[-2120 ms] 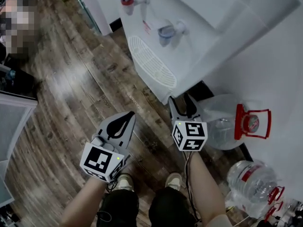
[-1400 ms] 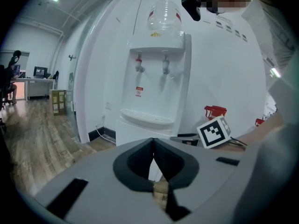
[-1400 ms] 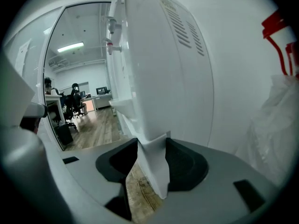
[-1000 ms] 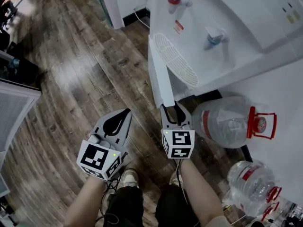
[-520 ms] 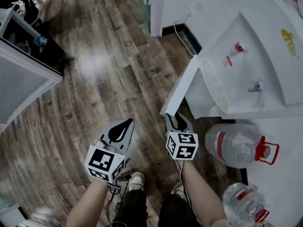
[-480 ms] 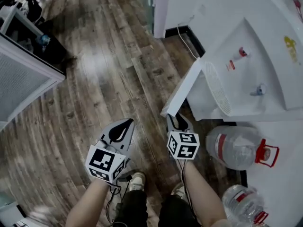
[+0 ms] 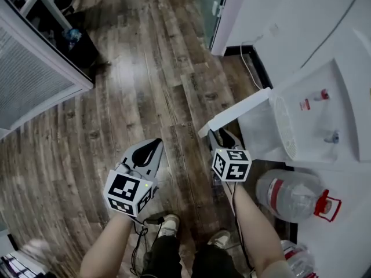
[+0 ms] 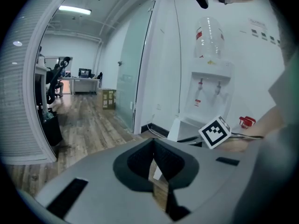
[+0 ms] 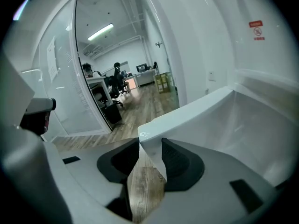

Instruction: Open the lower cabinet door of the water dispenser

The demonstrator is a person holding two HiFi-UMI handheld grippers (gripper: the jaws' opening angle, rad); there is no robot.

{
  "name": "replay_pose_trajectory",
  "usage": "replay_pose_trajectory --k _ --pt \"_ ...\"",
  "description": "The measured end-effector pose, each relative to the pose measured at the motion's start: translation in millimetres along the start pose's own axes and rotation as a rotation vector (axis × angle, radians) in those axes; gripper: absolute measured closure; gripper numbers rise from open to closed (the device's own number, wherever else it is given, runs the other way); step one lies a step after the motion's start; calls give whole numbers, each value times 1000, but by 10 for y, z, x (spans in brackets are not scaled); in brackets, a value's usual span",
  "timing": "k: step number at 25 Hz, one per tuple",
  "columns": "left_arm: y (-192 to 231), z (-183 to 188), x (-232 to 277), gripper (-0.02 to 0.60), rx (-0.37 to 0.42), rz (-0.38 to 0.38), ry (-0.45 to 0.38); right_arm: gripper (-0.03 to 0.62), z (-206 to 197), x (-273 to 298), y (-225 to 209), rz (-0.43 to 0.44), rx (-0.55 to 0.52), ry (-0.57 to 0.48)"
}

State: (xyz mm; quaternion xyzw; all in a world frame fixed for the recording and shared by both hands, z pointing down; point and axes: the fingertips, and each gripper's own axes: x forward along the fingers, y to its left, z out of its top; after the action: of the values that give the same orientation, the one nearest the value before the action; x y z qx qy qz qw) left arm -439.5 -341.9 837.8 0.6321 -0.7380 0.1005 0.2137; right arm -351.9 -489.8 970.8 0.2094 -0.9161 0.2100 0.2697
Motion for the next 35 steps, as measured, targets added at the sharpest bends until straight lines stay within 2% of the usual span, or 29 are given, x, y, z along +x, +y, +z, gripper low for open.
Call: replay_pose_trajectory --k 5,10,13,18,20,25,28,35 --pt "76 -51 79 577 18 25 -11 436 165 253 78 44 -61 19" --pt "331 -154 150 577 -41 63 -9 418 396 476 145 82 -104 -25" --pt "431 -149 180 577 -57 78 -17 449 465 582 146 100 -106 -49" --pt "454 -38 156 577 -36 82 -38 445 497 531 148 105 -101 -56" --pt "404 -9 128 577 -28 79 -31 431 461 401 162 113 -78 -43" --pt "202 155 39 577 -39 57 7 496 616 -163 250 157 53 -52" --pt "0 403 -63 577 -36 38 21 526 792 -612 290 150 43 -60" --pt "-547 1179 -443 577 37 -4 17 565 1268 -1842 368 129 41 -107"
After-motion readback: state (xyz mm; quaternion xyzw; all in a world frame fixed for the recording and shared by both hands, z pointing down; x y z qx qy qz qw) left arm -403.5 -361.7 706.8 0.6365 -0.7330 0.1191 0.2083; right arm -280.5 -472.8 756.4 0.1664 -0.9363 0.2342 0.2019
